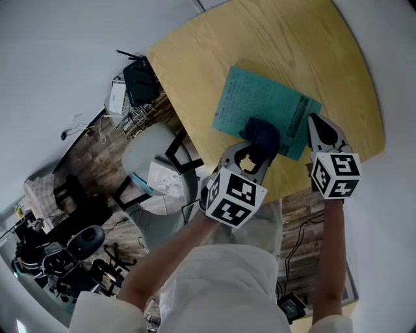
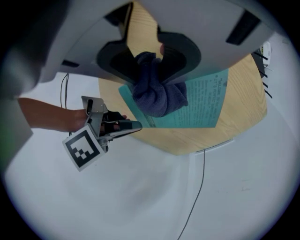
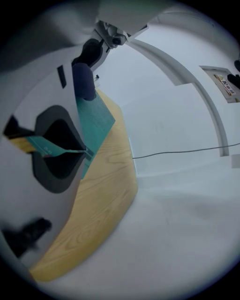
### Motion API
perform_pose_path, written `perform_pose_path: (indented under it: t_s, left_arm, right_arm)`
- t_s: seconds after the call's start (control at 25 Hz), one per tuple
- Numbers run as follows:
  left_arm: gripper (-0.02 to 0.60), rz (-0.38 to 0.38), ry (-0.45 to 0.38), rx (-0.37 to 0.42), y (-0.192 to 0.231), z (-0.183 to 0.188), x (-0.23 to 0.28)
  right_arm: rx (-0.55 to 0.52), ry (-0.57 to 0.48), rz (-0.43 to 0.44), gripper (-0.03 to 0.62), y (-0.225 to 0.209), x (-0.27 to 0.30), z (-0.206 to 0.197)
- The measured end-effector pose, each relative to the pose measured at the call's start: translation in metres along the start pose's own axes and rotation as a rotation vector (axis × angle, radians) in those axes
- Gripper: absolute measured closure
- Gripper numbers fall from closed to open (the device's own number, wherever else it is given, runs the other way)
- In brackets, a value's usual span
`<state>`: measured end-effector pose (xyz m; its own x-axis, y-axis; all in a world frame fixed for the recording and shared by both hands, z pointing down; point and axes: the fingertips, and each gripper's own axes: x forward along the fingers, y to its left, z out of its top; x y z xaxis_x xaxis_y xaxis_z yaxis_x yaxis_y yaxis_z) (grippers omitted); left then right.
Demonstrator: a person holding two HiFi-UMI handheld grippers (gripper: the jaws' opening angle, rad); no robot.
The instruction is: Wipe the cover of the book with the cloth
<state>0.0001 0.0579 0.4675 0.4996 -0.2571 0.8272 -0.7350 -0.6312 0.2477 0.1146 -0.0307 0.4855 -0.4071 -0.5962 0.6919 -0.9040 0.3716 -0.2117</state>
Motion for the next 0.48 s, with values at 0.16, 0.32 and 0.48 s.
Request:
perform_pose_path:
  t_s: [0.16, 0.32, 0.48]
  left_arm:
    - [0.439, -0.008, -0.037, 0.005, -0.010, 0.027, 0.003]
    - [0.439, -0.016, -0.055, 0.026, -0.017, 0.051, 0.014]
    - [0.439, -0.011, -0.071, 0.041, -0.017, 0.076, 0.028]
  right_arm:
    - [0.043, -0.006, -0.017, 0.560, -0.015, -0.009, 0.000]
    - [0.131, -0.007, -0.021, 0.560, -0.024, -0.018, -0.009]
    - [0.168, -0.013, -0.036, 0.560, -0.033, -0.028, -0.014]
